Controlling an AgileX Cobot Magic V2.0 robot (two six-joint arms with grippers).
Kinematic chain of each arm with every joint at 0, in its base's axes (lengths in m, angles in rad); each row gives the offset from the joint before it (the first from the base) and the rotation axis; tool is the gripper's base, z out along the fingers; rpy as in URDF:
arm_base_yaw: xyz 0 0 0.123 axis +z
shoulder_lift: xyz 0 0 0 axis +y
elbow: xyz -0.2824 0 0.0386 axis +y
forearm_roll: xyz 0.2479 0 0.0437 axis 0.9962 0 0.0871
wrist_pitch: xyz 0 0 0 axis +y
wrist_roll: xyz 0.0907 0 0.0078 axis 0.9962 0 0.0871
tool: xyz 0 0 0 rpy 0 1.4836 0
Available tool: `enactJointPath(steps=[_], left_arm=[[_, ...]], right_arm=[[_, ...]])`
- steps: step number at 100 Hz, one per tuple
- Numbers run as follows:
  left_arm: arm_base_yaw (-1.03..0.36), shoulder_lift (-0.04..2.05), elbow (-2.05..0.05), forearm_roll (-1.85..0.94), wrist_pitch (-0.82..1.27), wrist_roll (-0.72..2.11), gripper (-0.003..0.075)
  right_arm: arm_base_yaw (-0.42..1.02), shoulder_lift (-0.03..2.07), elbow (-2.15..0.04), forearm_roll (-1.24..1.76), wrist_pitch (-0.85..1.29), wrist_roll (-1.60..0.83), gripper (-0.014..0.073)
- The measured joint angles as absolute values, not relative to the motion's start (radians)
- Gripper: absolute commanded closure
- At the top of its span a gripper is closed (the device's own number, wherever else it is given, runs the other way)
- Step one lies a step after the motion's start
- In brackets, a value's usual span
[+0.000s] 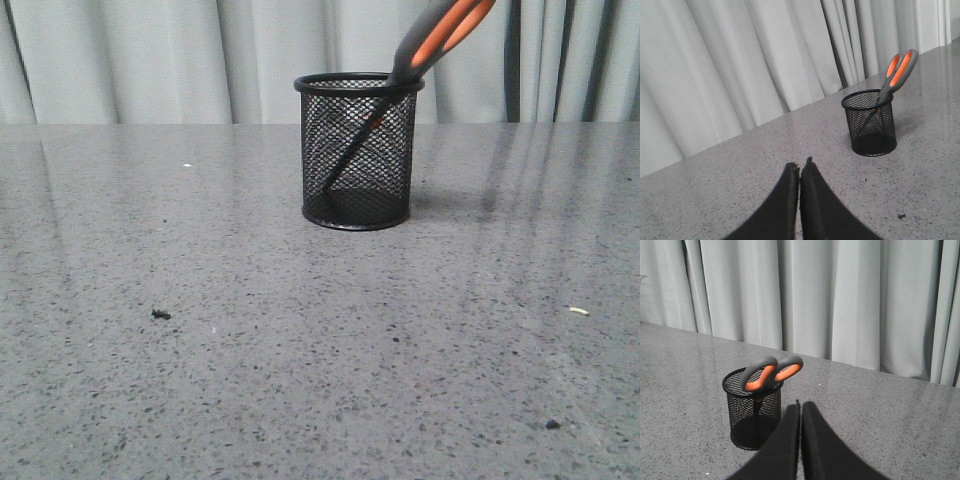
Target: Put scissors into bucket
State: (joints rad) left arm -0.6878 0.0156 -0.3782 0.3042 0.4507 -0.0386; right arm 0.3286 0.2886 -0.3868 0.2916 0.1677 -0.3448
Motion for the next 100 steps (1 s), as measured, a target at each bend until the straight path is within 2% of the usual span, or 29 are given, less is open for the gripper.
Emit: enactJointPath(steps=[28, 40, 69, 100], left_arm=[[-0.642, 0.012, -0.306, 0.251, 0.448, -0.039, 0.074], [-0.553, -0.003, -0.266, 0.181, 0.42, -0.039, 0.074], [-0.3, -0.003, -0.027, 0.046, 0.15, -0.032, 0.074], [-0.222, -0.003, 0.0, 0.033, 0.219, 0.0, 0.074]], right_arm=[[0.329, 0.289, -0.387, 0.292, 0.166, -0.345, 0.0638], [0.329, 0.289, -0.387, 0.292, 0.166, -0.345, 0.0638], [0.329, 0.289, -0.387, 0.292, 0.166, -0.345, 0.0638], [0.329, 0.289, -0.387, 0.292, 0.166, -0.346, 0.0638]])
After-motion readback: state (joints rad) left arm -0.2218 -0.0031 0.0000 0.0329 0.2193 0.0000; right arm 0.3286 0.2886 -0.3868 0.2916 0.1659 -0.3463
